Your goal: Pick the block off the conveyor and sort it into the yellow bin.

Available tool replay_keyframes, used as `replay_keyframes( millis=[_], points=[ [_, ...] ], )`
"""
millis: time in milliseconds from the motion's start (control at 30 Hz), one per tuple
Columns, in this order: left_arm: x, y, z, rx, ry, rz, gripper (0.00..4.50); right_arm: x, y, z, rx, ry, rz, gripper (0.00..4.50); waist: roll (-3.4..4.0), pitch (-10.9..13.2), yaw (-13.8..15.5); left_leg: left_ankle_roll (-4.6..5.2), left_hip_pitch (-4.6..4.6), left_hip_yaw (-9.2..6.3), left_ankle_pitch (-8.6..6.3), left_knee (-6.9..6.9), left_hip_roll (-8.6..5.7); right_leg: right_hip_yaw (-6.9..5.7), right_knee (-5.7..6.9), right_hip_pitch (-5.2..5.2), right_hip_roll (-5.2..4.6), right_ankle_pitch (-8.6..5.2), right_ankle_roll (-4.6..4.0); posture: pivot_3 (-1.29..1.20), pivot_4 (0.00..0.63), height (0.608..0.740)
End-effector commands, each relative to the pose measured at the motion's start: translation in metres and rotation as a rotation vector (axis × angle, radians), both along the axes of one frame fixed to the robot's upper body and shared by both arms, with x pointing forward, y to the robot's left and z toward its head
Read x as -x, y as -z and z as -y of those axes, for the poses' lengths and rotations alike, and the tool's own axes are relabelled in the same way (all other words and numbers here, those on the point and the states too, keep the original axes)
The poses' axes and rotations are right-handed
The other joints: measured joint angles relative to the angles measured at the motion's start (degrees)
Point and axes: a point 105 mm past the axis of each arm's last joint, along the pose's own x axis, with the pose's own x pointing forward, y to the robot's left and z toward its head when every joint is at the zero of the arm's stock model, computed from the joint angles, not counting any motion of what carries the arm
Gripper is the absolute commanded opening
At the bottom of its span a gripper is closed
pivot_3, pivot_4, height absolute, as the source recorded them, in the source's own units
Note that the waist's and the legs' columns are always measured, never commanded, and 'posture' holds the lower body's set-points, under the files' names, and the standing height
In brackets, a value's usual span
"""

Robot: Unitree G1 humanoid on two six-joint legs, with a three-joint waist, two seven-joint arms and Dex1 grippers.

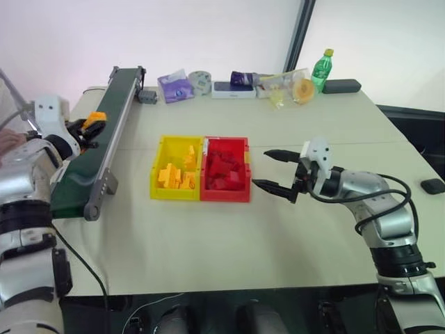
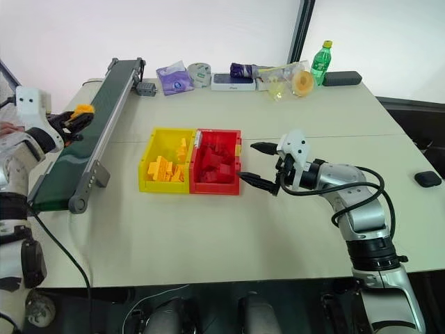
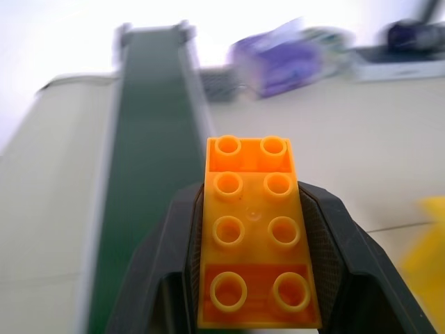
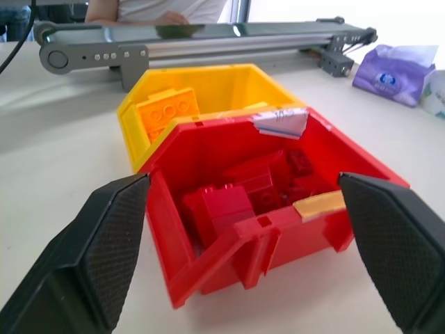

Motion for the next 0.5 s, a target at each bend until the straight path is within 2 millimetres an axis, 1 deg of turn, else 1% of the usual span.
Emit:
replay_keyframes(
  millis=[33, 67, 100, 133, 233, 267, 333, 400, 500],
  points=[
    [0.025, -0.014, 0.051, -0.031, 0.3, 0.06, 1.36, 0.002, -0.014, 0.001, -0.025, -0.004, 0.066, 4.5, 0.0, 0.0, -0.11, 0.0, 0.0, 0.0, 0.0, 0.02, 0.0, 0.01, 0.0, 0.0, 0.0, 0.0, 0.0, 0.0, 0.15, 0.74],
    [0.029, -0.012, 0.063, -0.023, 0.357, 0.054, 1.36, 0.001, -0.014, 0.001, -0.032, -0.001, 0.067, 4.5, 0.0, 0.0, -0.06, 0.0, 0.0, -0.02, 0.0, 0.02, 0.01, 0.02, 0.01, 0.01, 0.0, 0.0, 0.0, 0.0, 0.15, 0.74],
    [0.031, -0.012, 0.068, -0.016, 0.38, 0.049, 1.36, 0.0, -0.015, 0.001, -0.038, 0.001, 0.067, 4.5, 0.0, 0.0, 0.03, 0.0, 0.0, -0.03, 0.0, 0.03, 0.01, 0.01, 0.01, 0.02, 0.0, 0.0, 0.0, 0.0, 0.15, 0.74],
    [0.031, -0.009, 0.08, -0.026, 0.417, 0.043, 1.36, 0.001, -0.015, 0.001, -0.04, 0.001, 0.067, 4.5, 0.0, 0.0, 0.12, 0.0, 0.0, -0.04, 0.0, 0.05, 0.01, 0.0, 0.01, 0.03, 0.02, 0.0, 0.0, 0.0, 0.15, 0.74],
    [0.023, 0.001, 0.112, -0.025, 0.457, 0.01, 1.36, 0.001, -0.014, 0.0, -0.038, 0.002, 0.074, 4.5, 0.0, 0.0, 0.35, 0.01, -0.01, -0.1, 0.0, 0.2, 0.02, 0.0, 0.01, 0.14, 0.02, 0.0, 0.01, 0.0, 0.15, 0.74],
    [0.02, 0.004, 0.116, -0.028, 0.455, -0.005, 1.36, 0.001, -0.014, 0.0, -0.038, 0.002, 0.076, 4.5, 0.0, 0.0, 0.46, 0.01, -0.02, -0.15, -0.01, 0.27, 0.02, -0.02, 0.01, 0.2, 0.02, 0.0, 0.01, 0.0, 0.15, 0.74],
    [0.016, 0.019, 0.124, -0.093, 0.449, -0.04, 1.36, 0.001, -0.015, 0.0, -0.045, 0.009, 0.079, 4.5, 0.0, 0.0, 0.35, 0.02, -0.01, -0.27, -0.01, 0.3, 0.01, -0.04, 0.01, 0.24, 0.03, 0.0, 0.01, 0.0, 0.15, 0.74],
    [0.011, 0.026, 0.13, -0.097, 0.447, -0.055, 1.36, 0.003, -0.016, 0.002, -0.053, 0.014, 0.076, 4.5, 0.01, 0.0, 0.18, 0.02, -0.02, -0.34, -0.01, 0.29, 0.02, -0.04, 0.01, 0.24, 0.06, 0.0, 0.01, 0.0, 0.15, 0.74],
    [0.001, 0.029, 0.134, -0.075, 0.417, -0.057, 1.36, 0.005, -0.015, 0.004, -0.053, 0.017, 0.077, 4.5, 0.01, 0.0, 0.17, 0.01, -0.01, -0.38, -0.01, 0.29, 0.02, -0.04, 0.01, 0.24, 0.08, -0.01, 0.01, 0.0, 0.15, 0.74]
  ],
)
